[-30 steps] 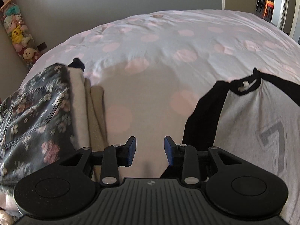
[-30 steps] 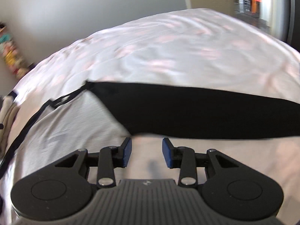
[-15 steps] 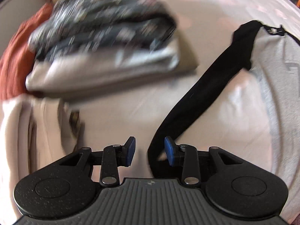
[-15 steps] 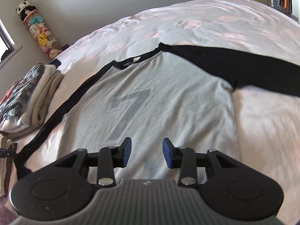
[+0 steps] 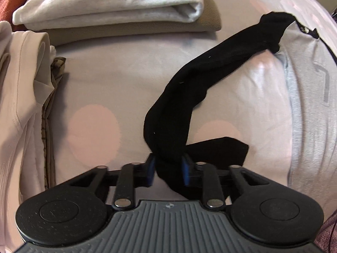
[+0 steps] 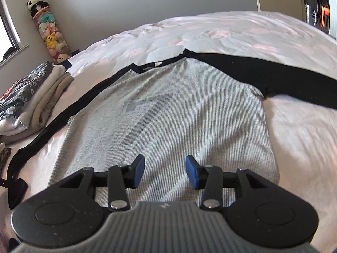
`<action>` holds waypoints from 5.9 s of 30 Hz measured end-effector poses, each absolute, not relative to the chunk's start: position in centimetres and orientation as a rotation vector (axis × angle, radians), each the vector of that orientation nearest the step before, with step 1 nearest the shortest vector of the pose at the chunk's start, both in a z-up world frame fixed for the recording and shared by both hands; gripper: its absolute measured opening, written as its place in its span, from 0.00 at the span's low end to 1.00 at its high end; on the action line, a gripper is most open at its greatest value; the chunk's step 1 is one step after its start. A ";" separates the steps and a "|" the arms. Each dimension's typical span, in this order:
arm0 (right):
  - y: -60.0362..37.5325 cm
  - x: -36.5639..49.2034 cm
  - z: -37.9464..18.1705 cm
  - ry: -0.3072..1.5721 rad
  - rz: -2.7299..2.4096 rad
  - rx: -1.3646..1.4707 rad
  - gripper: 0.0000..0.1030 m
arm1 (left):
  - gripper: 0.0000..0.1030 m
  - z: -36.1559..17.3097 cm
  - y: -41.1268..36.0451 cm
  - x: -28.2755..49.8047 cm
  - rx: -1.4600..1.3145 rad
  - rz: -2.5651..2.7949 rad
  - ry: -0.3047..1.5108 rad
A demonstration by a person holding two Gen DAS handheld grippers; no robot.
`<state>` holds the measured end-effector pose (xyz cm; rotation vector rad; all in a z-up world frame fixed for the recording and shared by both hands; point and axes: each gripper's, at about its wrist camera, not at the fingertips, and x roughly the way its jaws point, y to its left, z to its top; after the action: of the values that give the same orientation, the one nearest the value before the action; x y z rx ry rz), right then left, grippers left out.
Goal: Fold clothes
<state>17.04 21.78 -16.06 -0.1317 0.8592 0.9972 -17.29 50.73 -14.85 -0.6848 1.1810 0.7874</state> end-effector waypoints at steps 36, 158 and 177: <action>21.5 19.5 -17.1 0.951 1.020 0.003 0.46 | 0.37 -12.5 40.4 -7.0 -0.173 0.219 1.303; 56.7 29.4 -16.3 0.729 0.990 -0.325 0.02 | 0.01 -4.7 58.7 -27.0 -0.214 1.390 0.910; 34.4 30.5 -11.8 0.799 0.977 -0.235 0.36 | 0.16 -5.5 51.3 -15.3 -0.333 0.893 0.939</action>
<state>30.46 34.42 -11.82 -0.2353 0.7990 0.9775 -15.28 51.33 -5.47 -0.3330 0.9394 0.8932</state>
